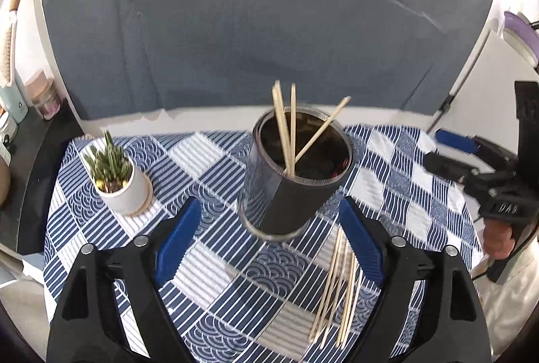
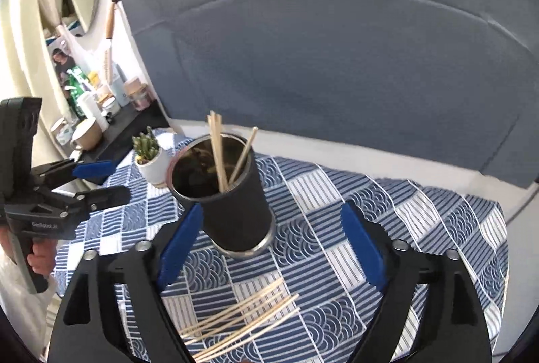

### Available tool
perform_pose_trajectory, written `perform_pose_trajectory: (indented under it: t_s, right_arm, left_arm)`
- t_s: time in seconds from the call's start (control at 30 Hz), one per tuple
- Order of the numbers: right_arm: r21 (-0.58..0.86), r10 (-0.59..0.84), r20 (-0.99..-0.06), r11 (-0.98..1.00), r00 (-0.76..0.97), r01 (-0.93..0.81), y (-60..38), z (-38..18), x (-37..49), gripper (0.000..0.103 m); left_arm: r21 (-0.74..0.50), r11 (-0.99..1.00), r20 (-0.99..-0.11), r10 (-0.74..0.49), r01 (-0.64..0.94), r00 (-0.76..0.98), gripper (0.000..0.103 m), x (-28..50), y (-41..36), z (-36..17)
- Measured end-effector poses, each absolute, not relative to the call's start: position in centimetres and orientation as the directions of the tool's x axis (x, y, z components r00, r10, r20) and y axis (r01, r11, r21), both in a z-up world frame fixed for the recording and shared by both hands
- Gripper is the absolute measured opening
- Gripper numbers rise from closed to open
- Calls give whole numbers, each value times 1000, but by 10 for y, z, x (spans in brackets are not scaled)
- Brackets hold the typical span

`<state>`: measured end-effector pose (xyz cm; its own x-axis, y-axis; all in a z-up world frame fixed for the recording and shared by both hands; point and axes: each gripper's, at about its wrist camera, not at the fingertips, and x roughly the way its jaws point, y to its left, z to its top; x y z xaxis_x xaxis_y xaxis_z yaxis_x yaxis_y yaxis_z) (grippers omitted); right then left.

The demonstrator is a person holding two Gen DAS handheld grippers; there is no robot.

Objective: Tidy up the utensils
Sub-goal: 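Move both grippers down toward the loose wooden sticks beside the cup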

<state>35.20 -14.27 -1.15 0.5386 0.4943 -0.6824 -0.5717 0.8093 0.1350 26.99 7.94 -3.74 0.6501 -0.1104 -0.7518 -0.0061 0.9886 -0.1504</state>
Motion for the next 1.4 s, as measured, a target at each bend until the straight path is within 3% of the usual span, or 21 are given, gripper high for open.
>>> perform_pose_trajectory:
  t_s: [0.2,0.73,1.4]
  right_arm:
    - [125,425,-731,853,535,-507,-153,-33,351,87]
    - [121,278,-853,929,441,-351,-172,-109,327,87]
    - [51,110,-942,981,317,-189,-164,-199,312,87]
  left_arm:
    - [-161,987,-813,-125,-12,569,92,266,86,-74]
    - [-219,972,-901,-236,86,365,93,278,73,-162]
    - [-82,936,-946,-182,342,270,93,282,14,-206]
